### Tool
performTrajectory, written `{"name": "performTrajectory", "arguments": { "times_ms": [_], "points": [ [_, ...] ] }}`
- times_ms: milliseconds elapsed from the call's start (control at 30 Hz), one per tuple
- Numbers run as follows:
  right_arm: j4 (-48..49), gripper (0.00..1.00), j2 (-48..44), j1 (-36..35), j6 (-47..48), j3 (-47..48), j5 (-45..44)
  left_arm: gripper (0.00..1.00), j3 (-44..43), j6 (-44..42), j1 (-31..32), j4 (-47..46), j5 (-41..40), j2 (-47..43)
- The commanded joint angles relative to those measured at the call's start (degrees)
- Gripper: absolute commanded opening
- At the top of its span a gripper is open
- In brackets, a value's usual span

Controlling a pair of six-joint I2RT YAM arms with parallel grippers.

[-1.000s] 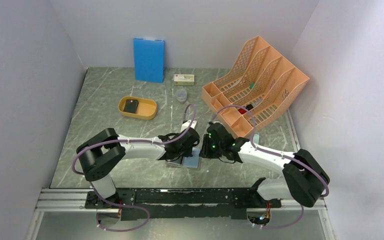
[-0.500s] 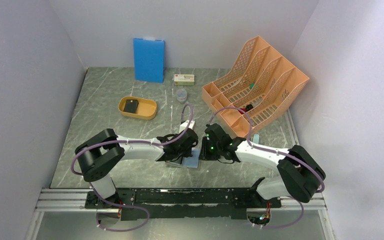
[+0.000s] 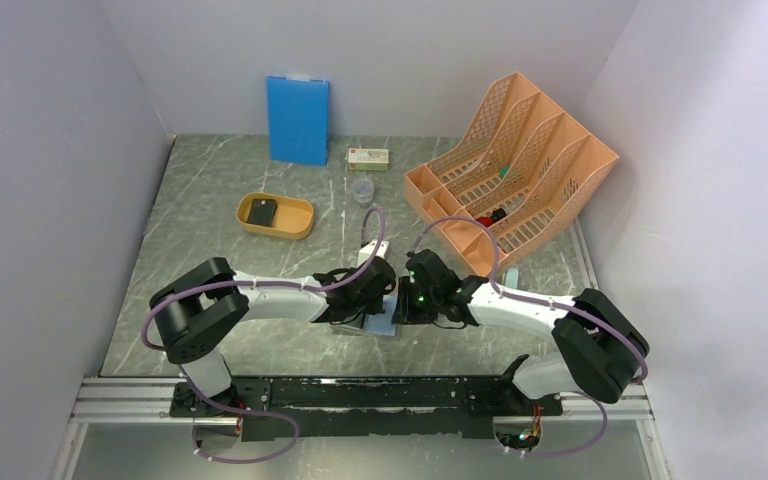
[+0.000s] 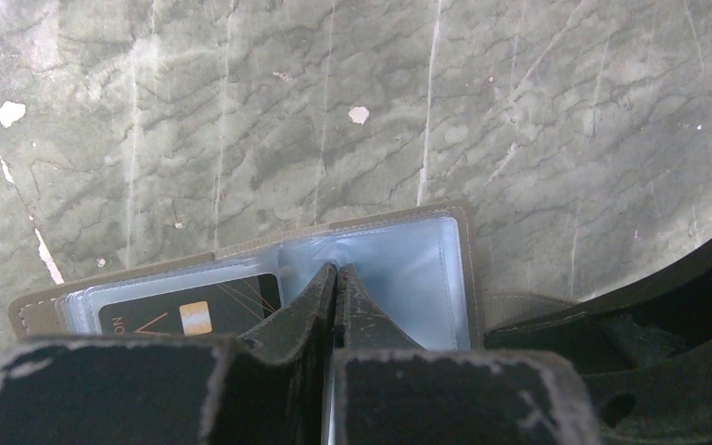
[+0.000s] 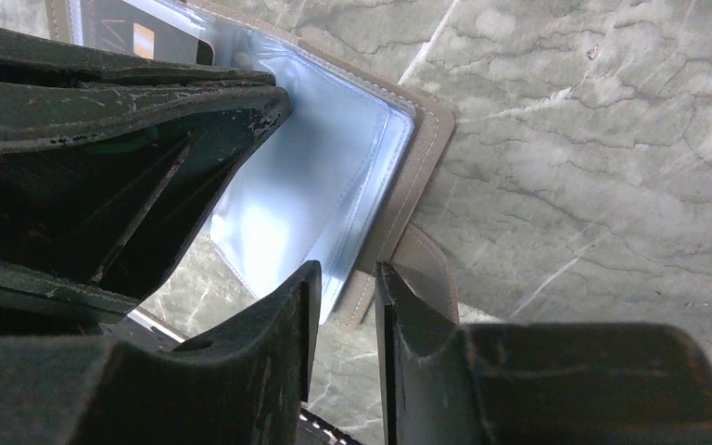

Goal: Put the credit cards into the card holder
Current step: Turn over the card slot in the card holder.

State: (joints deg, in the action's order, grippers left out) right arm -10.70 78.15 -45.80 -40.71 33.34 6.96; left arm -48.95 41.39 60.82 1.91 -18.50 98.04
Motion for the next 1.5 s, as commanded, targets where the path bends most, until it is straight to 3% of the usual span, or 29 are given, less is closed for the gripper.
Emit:
{"name": "performTrajectory", "arguments": {
  "times_ms": [0,700,1033,1467],
  "points": [
    [2.16,0.33,0.12,-0.52,-0.99,1.05,0.86,0.05,3.06,0.19,0.2,8.72,2.2,3.65],
    [1.82,0.4,2.8,-1.38,-0.97,5.32,-0.87,0.32,-2.64,0.29,0.23,16.02,2.45,-8.85],
    [0.37,0.41,5.23,-3.01,-0.36,8.64,-2.54,0.38,-2.59,1.11,0.23,19.61,-0.31,-15.34],
    [-6.46,0.45,9.22,-7.61,1.31,17.22,-9.33,0.42,3.96,4.45,0.14,21.79,-7.39,-26.71]
  ]
}}
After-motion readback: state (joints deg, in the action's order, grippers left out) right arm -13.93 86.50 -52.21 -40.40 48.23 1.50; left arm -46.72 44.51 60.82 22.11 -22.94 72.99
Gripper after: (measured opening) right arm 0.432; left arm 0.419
